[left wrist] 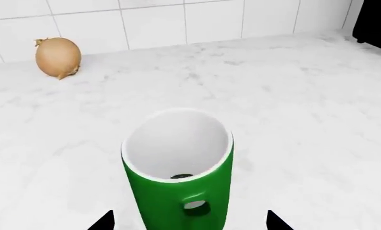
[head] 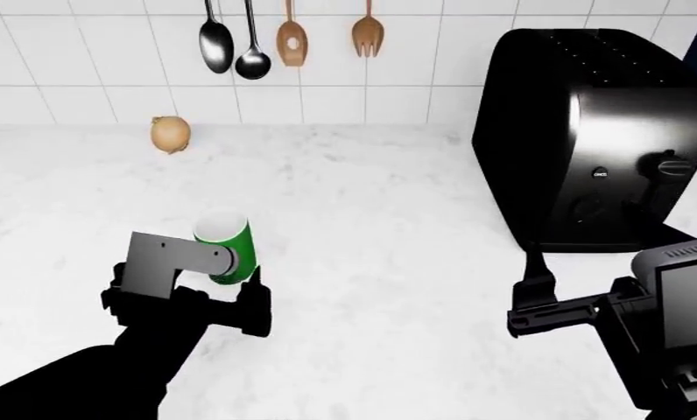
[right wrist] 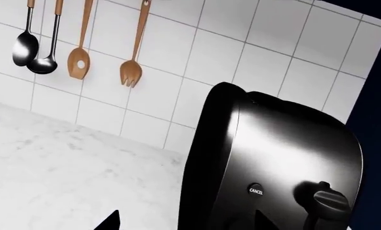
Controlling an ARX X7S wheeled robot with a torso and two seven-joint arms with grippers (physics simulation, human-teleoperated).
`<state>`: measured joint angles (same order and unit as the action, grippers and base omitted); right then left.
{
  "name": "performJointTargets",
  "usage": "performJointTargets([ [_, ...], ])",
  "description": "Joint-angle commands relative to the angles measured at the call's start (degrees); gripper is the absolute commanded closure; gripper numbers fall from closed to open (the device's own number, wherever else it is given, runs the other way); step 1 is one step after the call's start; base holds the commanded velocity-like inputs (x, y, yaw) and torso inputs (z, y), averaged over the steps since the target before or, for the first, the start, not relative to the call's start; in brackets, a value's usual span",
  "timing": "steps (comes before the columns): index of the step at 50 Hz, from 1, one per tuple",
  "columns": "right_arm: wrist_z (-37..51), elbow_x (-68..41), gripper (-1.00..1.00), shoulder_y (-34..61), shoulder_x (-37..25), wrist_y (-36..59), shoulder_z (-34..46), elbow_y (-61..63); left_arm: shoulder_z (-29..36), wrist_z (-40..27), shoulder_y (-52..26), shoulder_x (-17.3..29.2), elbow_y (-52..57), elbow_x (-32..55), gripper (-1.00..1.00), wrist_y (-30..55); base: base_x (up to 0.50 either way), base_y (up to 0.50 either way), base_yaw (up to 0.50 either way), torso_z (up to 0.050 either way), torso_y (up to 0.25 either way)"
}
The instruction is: A wet mug is on the counter and needs to be dried. Pick it up and place it upside down in the open cabinet.
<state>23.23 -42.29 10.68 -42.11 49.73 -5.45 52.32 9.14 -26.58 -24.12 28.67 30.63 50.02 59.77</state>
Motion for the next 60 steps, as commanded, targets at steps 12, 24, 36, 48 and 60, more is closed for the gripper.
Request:
performJointTargets([
  [12, -0.3, 1.0, -1.0, -0.7, 0.0, -1.7, 1.0, -1.2, 3.8, 2.2, -0.9, -2.0, -6.8, -5.3, -1.0, -5.1, 0.0, 0.0, 0.0, 0.0, 0.0],
  [24, -0.7, 1.7, -1.0, -1.7, 0.0, -3.0, 1.1, -1.9, 6.3, 4.3, -1.9, -3.4, -11.3, -7.6, 1.0, -8.1, 0.0, 0.0, 0.0, 0.0, 0.0],
  [36, -0.2, 0.4, -1.0, -1.2, -0.7, -2.2, 0.1, -1.3, 4.9, 0.7, -4.6, 2.2, -0.9, -7.4, 1.0, -3.8, 0.0, 0.0, 0.0, 0.0, 0.0],
  [48, 1.0, -3.5, -1.0, 2.6, -2.2, 1.3, -1.6, -1.2, 9.9, -1.9, -22.7, 11.8, 11.4, -7.5, 1.0, 12.3, 0.0, 0.0, 0.0, 0.0, 0.0],
  [60, -2.4, -9.6, -1.0, 6.3, -5.6, 3.5, -4.5, -4.0, 41.4, 1.7, -38.4, 27.4, 14.3, -34.5, 1.0, 2.1, 0.0, 0.0, 0.0, 0.0, 0.001],
])
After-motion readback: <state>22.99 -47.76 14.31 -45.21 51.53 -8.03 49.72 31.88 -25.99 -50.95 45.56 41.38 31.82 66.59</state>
